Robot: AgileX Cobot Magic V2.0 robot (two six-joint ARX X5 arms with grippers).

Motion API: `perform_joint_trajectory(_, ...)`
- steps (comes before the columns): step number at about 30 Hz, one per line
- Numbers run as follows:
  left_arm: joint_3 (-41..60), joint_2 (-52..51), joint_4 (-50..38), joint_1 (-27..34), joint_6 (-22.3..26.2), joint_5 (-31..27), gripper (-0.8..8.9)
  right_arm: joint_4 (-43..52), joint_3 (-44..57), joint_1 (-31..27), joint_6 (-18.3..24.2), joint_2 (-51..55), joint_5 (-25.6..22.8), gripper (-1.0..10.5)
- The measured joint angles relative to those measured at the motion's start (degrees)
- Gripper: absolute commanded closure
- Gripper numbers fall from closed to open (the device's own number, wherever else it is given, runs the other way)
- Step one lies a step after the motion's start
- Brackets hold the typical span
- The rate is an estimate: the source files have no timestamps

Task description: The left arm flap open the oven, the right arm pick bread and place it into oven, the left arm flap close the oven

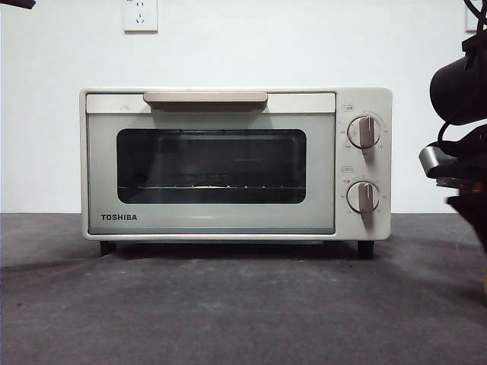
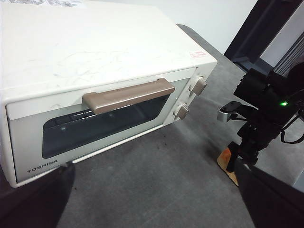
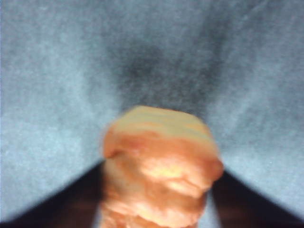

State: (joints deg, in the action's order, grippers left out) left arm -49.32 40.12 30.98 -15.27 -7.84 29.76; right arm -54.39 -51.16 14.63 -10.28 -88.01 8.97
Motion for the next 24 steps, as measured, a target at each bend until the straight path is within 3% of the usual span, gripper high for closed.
perform_joint_trajectory(6,0.00,0.00,0.33,-0.20,0.00,-0.07,2.84,-1.49,0.00,0.00,0.39,0.35,0.57,8.3)
perform_joint_trajectory(11,-0.44,0.66,2.03,-1.16,0.00,-0.07,3.04,-3.63,0.02,0.00,0.44,6.36,4.15,8.3)
perform_joint_trajectory(18,-6.88,6.97,6.80,-2.40,0.00,-0.24,4.53,-6.60,0.02,0.00,0.44,22.47,13.46,8.3)
perform_joint_trajectory(24,-13.29,14.49,9.38,-3.98,0.48,-0.26,6.85,-6.47,0.02,0.00,0.44,37.09,15.10,8.3)
